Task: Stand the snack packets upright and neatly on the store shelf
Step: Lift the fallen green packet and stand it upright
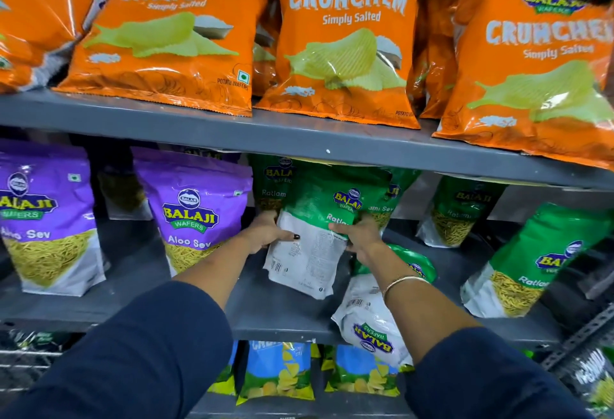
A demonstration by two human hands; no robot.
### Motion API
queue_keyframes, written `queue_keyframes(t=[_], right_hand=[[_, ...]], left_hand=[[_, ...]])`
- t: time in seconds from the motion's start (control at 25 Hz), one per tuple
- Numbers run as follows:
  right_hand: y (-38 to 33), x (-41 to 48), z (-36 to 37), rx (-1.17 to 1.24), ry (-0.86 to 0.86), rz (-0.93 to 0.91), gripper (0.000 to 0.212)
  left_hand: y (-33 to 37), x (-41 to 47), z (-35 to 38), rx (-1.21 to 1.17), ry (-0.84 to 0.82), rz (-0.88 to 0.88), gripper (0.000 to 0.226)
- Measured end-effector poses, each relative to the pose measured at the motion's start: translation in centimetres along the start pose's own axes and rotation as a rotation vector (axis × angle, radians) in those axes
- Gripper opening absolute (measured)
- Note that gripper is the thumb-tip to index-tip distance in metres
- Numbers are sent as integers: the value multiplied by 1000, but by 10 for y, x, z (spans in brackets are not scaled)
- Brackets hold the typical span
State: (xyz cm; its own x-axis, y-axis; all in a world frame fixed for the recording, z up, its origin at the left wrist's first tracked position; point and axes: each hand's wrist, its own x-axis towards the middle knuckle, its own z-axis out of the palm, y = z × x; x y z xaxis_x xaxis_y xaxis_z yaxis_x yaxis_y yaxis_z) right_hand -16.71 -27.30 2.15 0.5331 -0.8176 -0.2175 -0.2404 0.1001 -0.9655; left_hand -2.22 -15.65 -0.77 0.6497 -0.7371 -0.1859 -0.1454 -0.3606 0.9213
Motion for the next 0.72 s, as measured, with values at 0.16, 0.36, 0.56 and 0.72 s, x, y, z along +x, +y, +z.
queue_keyframes(t=[0.16,0.36,0.56,0.72], right_hand=[[3,-4,5,-71,-6,-187,53],[21,-2,8,-146,-59,-233,64],[25,4,6,-333,-83,49,60],[34,13,8,-281,-109,88,22]], left_hand=[[-16,3,5,136,177,82,76],[-44,-1,17,57,196,85,72],[-35,-2,2,104,-106,-76,53],[-34,-1,-1,164,-91,-162,39]])
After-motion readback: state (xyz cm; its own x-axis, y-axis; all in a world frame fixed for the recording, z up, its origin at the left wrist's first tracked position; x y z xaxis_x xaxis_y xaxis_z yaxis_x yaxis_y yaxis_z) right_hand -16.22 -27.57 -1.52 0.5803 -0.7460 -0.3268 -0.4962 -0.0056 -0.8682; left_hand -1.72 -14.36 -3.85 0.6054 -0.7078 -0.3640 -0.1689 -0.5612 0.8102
